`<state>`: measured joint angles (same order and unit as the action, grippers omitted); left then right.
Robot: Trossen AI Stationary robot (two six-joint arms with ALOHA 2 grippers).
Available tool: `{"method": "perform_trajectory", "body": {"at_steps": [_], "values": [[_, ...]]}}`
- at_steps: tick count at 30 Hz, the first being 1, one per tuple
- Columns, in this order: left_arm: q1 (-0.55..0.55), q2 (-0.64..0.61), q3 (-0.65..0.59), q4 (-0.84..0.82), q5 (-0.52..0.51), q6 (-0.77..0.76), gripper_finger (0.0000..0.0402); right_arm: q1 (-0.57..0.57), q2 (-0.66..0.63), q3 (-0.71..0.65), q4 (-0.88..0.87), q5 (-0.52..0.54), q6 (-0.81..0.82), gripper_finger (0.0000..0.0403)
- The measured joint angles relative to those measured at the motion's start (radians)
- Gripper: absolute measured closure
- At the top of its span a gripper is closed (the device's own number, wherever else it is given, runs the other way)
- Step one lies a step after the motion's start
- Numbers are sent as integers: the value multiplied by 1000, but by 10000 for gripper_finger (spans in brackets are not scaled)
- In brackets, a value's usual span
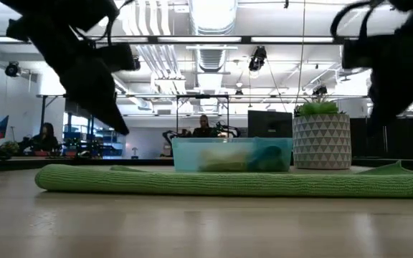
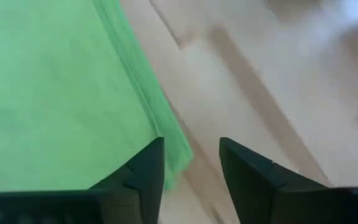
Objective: Fold microfiber towels
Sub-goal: Fold the green microfiber cloth
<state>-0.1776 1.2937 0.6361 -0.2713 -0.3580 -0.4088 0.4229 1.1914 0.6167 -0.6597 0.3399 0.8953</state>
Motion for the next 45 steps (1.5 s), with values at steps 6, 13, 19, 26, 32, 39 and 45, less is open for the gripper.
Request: {"method": "perform_trajectory", "body": {"at_steps": [6, 13, 19, 26, 32, 39, 45], "values": [[-3, -88, 0, 12, 196, 37, 237, 43, -106, 0, 210, 22, -104, 227], [-107, -66, 2, 81, 393, 127, 237, 195, -33, 0, 457, 21, -256, 222], [-221, 11, 2, 124, 374, 127, 237, 295, 98, 0, 512, 20, -245, 212], [-283, 132, 20, 128, 367, 124, 237, 319, 222, 26, 520, 20, -210, 184], [-286, 190, 39, 133, 343, -2, 237, 311, 270, 73, 520, 34, -199, 170], [-309, 74, 13, 132, 179, -177, 264, 243, 280, 152, 551, 64, -200, 180], [-314, 49, -14, 126, 218, -323, 285, 219, 291, 156, 563, 64, -199, 183]]}}
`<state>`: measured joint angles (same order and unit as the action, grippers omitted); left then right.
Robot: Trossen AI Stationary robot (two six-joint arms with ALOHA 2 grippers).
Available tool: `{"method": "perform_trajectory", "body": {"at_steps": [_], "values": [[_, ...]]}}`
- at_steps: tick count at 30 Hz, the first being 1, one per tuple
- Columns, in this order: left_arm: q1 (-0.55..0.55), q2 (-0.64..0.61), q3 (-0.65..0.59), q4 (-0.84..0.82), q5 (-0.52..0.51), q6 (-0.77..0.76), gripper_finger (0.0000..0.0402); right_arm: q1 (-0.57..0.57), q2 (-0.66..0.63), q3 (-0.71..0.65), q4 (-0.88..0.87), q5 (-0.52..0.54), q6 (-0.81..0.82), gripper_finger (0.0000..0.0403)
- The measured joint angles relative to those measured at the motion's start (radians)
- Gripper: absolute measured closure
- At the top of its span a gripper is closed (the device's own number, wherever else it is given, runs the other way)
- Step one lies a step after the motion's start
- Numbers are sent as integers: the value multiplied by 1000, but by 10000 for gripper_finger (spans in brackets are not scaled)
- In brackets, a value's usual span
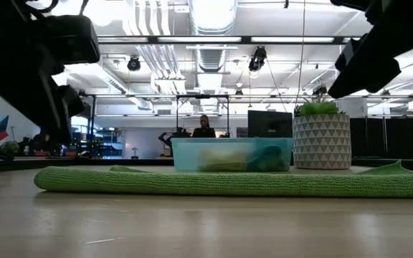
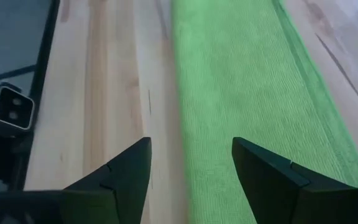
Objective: Fold microfiber towels
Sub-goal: Fold the green microfiber cloth
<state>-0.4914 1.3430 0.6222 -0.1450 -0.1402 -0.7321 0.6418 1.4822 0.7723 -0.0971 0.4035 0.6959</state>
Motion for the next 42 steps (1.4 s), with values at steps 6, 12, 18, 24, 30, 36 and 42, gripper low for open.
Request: {"method": "perform_trajectory", "body": {"at_steps": [6, 12, 18, 24, 30, 36, 42], "values": [[-6, 23, -1, 4, 9, -24, 286, 4, 11, -2, 5, -36, 24, 183], [-6, 7, -69, 18, -80, -374, 286, 4, 13, -2, 12, -37, 87, 183], [0, 20, -220, 313, -74, -672, 286, 1, 13, -2, 22, -36, 92, 183], [8, 70, -337, 475, -98, -859, 286, 1, 13, -2, 29, -37, 118, 183], [52, 146, -355, 594, -104, -868, 286, 1, 11, 12, 29, -36, 117, 183], [99, 222, -297, 605, -39, -859, 286, 1, 11, 27, 29, -36, 108, 183], [119, 282, -252, 615, -2, -834, 289, 1, 11, 35, 26, -37, 108, 183]]}}
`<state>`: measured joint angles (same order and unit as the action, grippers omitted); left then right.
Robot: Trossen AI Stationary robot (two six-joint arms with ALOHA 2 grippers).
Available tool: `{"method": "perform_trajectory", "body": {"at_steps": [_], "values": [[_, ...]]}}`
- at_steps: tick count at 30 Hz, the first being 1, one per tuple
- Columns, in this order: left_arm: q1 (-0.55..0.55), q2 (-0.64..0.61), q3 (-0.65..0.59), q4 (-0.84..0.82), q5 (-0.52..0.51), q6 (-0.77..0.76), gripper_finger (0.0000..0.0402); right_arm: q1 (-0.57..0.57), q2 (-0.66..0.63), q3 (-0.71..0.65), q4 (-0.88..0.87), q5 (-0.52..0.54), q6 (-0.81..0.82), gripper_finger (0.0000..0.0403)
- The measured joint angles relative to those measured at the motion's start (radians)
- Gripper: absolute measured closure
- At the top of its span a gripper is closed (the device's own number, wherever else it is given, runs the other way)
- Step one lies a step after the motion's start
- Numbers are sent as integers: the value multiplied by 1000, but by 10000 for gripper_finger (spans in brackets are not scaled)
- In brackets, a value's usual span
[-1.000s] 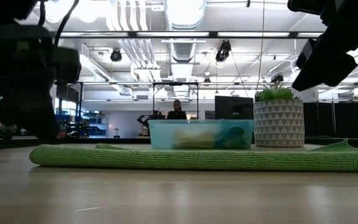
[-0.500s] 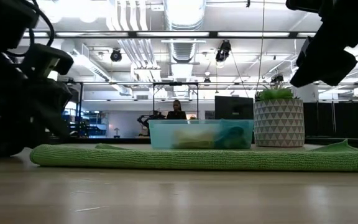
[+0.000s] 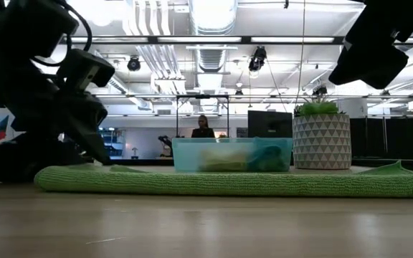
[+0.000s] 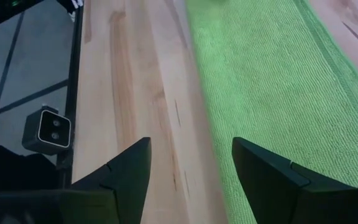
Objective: Fold microfiber towels
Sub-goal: Fold the green microfiber cloth
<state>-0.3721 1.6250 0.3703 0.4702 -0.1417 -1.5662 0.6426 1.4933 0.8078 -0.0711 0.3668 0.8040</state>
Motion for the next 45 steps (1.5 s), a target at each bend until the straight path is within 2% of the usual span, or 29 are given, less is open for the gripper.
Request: {"method": "perform_trajectory", "body": {"at_steps": [2, 6, 8, 14, 19, 24, 29, 38, 45], "values": [[0, 1, 1, 1, 1, 5, 303, 0, 0, 3, -1, 0, 0, 183], [0, -20, -12, 2, 10, 32, 375, 0, 0, 6, -1, 0, 0, 183], [0, -31, -20, 1, 10, 35, 392, 0, 0, 6, -2, 0, -1, 183], [0, -72, -50, -23, 13, 103, 362, 1, 0, 6, -20, -8, 2, 183], [-3, -111, -48, -103, 57, 190, 323, 1, 0, 6, -56, -41, 15, 184], [0, -165, -51, -135, 65, 386, 282, 28, 0, 5, -98, -63, -25, 184], [-1, -238, -51, -164, 99, 583, 270, 75, 8, -3, -175, -63, -116, 184], [2, -277, -50, -242, 72, 554, 269, 97, 102, -14, -246, -63, -132, 184], [2, -277, -50, -242, 57, 527, 269, 108, 195, -5, -221, -171, -118, 184]]}}
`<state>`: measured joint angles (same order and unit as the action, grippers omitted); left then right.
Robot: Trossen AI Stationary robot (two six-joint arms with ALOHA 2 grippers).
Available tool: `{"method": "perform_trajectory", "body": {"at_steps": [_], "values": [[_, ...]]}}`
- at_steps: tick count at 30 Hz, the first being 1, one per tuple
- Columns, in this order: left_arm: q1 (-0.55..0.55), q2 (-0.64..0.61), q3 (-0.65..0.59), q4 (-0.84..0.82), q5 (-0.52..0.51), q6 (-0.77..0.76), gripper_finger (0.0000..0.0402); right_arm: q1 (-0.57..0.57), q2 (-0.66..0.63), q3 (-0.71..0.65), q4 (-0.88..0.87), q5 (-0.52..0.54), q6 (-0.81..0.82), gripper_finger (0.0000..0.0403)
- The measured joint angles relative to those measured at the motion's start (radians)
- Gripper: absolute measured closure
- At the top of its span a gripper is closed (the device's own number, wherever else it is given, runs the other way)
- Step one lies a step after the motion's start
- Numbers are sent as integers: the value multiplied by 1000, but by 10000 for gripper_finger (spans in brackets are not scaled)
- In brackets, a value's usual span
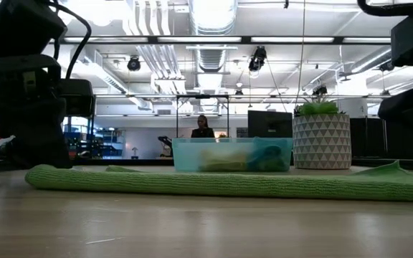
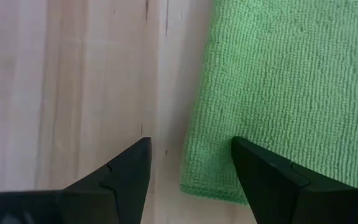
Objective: Fold microfiber towels
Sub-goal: Fold the green microfiber cloth
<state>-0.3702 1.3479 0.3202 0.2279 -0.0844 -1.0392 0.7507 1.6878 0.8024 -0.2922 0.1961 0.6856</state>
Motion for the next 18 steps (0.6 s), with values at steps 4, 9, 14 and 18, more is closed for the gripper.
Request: {"method": "perform_trajectory", "body": {"at_steps": [4, 9, 14, 18], "values": [[0, 0, 0, 0, 0, -3, 269, 16, 24, 1, -8, 19, 13, 184], [0, -1, 1, -13, 21, -2, 269, 17, 19, 0, -19, 35, 17, 184], [0, -18, -5, -56, 50, 27, 269, 17, 20, -1, -29, 35, 21, 200], [-1, -70, -33, -56, 86, 86, 269, 17, 21, -1, -30, 40, 25, 218]]}}
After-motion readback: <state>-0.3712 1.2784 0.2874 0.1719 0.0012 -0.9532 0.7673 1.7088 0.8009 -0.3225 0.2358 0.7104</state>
